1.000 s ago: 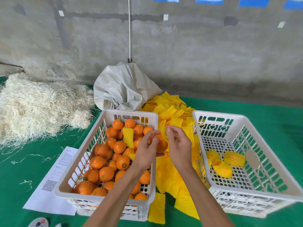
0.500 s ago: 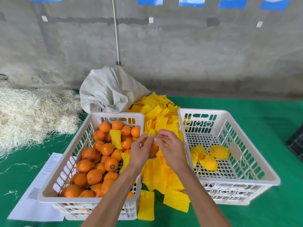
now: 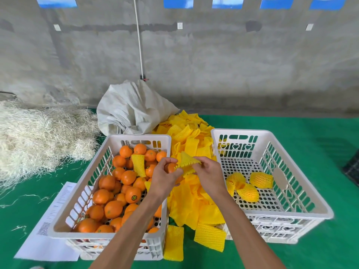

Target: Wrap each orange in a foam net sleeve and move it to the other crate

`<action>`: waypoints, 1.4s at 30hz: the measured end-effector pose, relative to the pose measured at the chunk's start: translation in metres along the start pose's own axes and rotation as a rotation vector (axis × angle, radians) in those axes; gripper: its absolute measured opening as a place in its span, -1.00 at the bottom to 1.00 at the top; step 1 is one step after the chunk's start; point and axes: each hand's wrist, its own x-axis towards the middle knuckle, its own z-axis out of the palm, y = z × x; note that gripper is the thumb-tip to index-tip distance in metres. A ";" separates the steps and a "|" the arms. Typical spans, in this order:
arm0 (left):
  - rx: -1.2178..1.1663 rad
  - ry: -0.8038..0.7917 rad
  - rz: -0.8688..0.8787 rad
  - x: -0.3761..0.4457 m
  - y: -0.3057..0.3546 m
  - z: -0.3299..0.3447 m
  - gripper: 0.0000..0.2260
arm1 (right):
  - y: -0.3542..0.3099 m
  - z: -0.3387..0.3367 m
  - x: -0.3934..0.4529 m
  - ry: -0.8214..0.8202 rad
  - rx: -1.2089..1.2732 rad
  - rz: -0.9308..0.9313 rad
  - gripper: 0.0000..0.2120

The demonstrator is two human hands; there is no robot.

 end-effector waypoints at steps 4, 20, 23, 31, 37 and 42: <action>0.017 0.023 -0.051 0.002 -0.002 -0.005 -0.90 | -0.014 -0.005 0.002 -0.079 0.845 0.455 -0.77; -0.701 -0.274 -0.430 -0.010 0.022 -0.013 -0.66 | -0.006 -0.023 0.007 0.261 0.473 0.368 -0.79; -0.669 -0.336 -0.294 -0.013 0.027 -0.009 -0.69 | -0.003 -0.019 0.004 0.332 0.243 0.136 -0.61; -0.491 -0.271 -0.154 -0.023 0.030 0.018 -0.26 | -0.007 0.001 -0.006 0.238 0.147 0.043 -0.60; -0.385 -0.372 -0.125 -0.026 0.032 0.011 -0.08 | -0.016 -0.005 -0.014 0.130 0.251 0.103 -0.51; -0.292 -0.453 -0.107 -0.025 0.030 -0.001 -0.16 | -0.018 -0.012 -0.013 -0.014 0.219 0.163 -0.59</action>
